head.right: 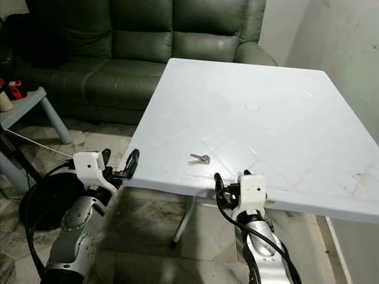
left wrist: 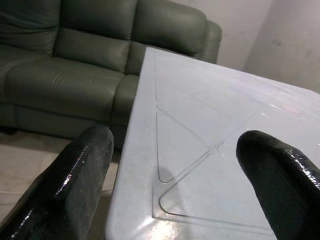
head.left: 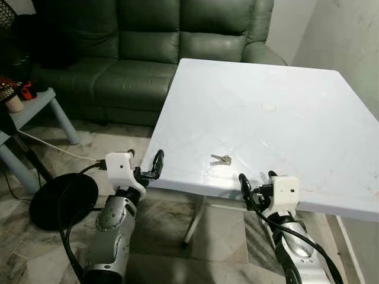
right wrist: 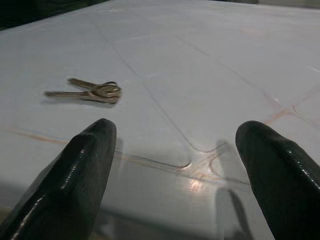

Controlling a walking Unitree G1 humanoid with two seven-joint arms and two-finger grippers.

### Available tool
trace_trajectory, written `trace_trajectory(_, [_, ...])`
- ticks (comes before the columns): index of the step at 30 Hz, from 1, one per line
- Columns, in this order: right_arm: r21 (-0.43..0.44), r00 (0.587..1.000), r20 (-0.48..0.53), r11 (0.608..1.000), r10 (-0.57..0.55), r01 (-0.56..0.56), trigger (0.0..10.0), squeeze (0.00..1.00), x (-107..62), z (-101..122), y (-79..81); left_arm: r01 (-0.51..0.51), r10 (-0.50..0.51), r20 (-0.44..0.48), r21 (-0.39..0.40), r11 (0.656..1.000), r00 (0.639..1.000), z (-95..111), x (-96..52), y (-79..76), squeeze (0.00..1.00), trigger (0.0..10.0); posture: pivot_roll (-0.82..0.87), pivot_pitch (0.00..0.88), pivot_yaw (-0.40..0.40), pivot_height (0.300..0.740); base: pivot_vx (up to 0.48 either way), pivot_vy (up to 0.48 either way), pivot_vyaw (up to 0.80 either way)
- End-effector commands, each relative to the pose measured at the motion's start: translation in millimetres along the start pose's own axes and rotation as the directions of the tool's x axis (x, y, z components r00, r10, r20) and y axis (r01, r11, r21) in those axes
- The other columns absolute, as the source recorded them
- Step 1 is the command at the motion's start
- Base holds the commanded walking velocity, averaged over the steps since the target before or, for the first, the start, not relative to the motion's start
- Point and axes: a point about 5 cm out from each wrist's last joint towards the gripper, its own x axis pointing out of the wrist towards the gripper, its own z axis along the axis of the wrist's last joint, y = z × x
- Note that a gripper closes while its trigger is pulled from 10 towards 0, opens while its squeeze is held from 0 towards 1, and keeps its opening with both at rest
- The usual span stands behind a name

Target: Hang keys on a hook

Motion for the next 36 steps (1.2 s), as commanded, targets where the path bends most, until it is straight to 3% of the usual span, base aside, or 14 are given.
trace_trajectory(1, [-0.009, 1.0, 0.014, 1.0, 0.007, -0.007, 10.0, 0.0, 1.6, 4, -2.2, -0.009, 0.009, 0.001, 0.005, 1.0, 1.0, 0, -0.7, 1.2, 0.0, 10.0, -0.07, 0.053, -0.018, 0.732, 0.0, 0.0, 0.0])
trace_trajectory(4, [-0.042, 0.998, 0.049, 0.999, 0.035, -0.032, 10.0, 0.0, 0.5, 7, -1.8, -0.004, 0.004, 0.002, 0.0, 1.0, 1.0, -1, -1.0, -0.3, 0.0, 10.0, -0.07, 0.054, -0.018, 0.732, 0.0, 0.0, 0.0])
trace_trajectory(13, [-0.067, 0.996, 0.014, 0.994, 0.084, -0.083, 10.0, 0.0, 5.7, 8, -7.5, 0.059, -0.059, -0.016, 0.035, 0.998, 0.998, -3, -7.7, -10.9, 0.0, 10.0, -0.06, 0.062, -0.017, 0.732, 0.0, 0.0, 0.0])
trace_trajectory(18, [-0.103, 0.984, 0.034, 0.98, 0.173, -0.169, 10.0, 0.0, 23.7, 22, -6.5, 0.131, -0.13, -0.026, 0.049, 0.99, 0.991, -6, -12.9, -27.6, 0.0, 10.0, -0.05, 0.072, -0.017, 0.732, 0.0, 0.0, 0.0])
trace_trajectory(23, [-0.118, 0.969, 0.045, 0.964, 0.244, -0.238, 10.0, 0.0, 32.0, 30, -1.1, 0.139, -0.138, -0.027, 0.043, 0.989, 0.99, -7, -14.1, -31.9, 0.0, 10.0, -0.05, 0.074, -0.017, 0.732, 0.0, 0.0, 0.0])
trace_trajectory(28, [-0.099, 0.946, 0.03, 0.942, 0.324, -0.32, 10.0, 0.0, 52.2, 48, 13.5, 0.135, -0.134, -0.028, 0.035, 0.99, 0.991, -6, -13.8, -33.2, 0.0, 10.0, -0.05, 0.08, -0.02, 0.732, 0.0, 0.0, 0.0])
trace_trajectory(31, [-0.146, 0.939, 0.011, 0.93, 0.343, -0.337, 10.0, 0.0, 59.4, 53, 19.1, 0.134, -0.133, -0.028, 0.035, 0.99, 0.991, -6, -13.3, -33.5, 0.0, 10.0, -0.05, 0.082, -0.022, 0.732, 0.0, 0.0, 0.0])
trace_trajectory(36, [-0.086, 0.93, -0.045, 0.926, 0.365, -0.368, 10.0, 0.0, 67.4, 57, 25.5, 0.131, -0.13, -0.027, 0.034, 0.991, 0.991, -5, -13.7, -33.7, 0.0, 10.0, -0.04, 0.084, -0.026, 0.732, 0.0, 0.0, 0.0])
